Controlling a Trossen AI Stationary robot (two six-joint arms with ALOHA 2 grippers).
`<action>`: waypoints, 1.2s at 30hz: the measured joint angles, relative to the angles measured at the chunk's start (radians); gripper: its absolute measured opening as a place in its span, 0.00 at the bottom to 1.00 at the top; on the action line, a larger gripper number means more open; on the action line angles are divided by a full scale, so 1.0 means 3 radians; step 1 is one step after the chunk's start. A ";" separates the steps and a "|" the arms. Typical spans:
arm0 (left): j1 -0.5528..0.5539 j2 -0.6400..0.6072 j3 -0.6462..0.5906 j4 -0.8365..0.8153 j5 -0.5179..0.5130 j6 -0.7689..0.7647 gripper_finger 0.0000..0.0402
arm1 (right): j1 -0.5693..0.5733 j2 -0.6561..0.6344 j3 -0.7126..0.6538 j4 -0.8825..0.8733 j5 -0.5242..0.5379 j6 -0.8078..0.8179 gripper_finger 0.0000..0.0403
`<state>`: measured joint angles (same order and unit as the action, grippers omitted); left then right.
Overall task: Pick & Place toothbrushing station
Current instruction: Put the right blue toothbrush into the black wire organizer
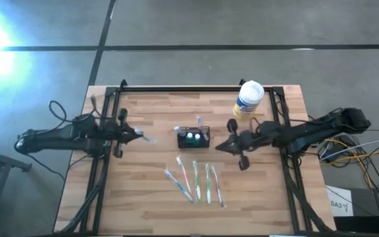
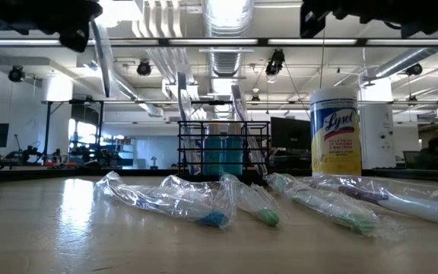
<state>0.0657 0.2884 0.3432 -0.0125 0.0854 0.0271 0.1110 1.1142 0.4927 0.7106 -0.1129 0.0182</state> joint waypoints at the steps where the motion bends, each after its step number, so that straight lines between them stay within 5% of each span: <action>1: 0.0000 -0.0082 -0.0076 0.0036 -0.0050 -0.0018 0.04 | -0.0006 -0.0065 -0.0086 0.0099 0.0000 0.0028 0.02; 13: 0.0000 -0.0862 -0.0568 0.0213 -0.0101 -0.0257 0.04 | 0.0018 -0.0326 -0.1033 0.1099 0.0215 0.0223 0.02; 36: 0.0000 -0.0922 -0.0774 0.0160 -0.0464 -0.0316 0.04 | 0.0022 -0.0365 -0.1105 0.1111 0.0475 0.0107 0.02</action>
<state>0.0658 0.0119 0.1111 0.0357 -0.0538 -0.0676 0.1177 1.0046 0.1612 1.0440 0.0296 0.0502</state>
